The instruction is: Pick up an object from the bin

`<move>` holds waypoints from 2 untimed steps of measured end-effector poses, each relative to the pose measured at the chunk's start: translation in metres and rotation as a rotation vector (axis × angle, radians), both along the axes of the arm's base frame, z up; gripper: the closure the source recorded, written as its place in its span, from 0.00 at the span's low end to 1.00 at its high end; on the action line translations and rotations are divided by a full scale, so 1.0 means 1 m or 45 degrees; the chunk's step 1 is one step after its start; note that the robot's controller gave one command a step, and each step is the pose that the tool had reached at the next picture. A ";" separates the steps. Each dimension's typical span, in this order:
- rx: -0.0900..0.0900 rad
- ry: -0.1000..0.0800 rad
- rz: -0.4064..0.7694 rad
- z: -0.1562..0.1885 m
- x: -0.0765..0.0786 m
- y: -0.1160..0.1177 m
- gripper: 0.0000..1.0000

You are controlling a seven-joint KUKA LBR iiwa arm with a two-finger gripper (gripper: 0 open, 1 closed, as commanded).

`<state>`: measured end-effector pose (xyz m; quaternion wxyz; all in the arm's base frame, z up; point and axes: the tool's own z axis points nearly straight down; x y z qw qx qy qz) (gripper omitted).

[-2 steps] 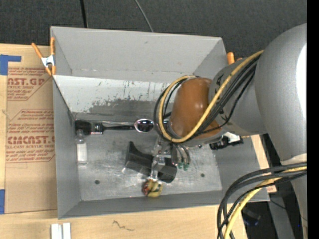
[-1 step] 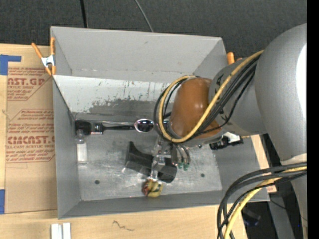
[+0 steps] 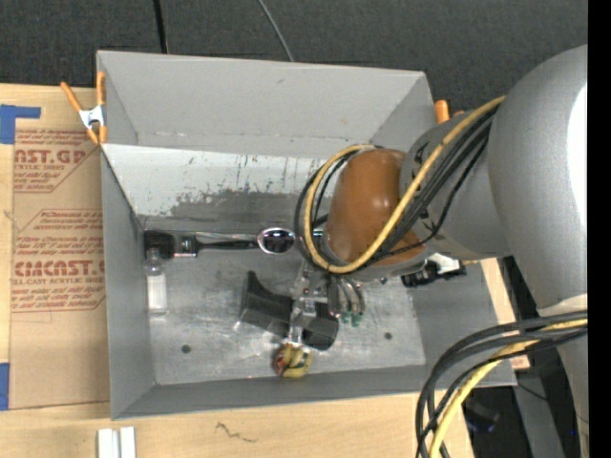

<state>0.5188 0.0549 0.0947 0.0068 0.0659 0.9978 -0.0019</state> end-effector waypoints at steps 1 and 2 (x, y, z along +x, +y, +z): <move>0.000 0.000 0.000 0.000 0.000 0.000 1.00; 0.000 0.000 0.000 0.000 0.000 0.000 1.00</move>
Offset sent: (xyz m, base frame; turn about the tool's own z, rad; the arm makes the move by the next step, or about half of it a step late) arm 0.0000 0.0000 0.0000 0.0000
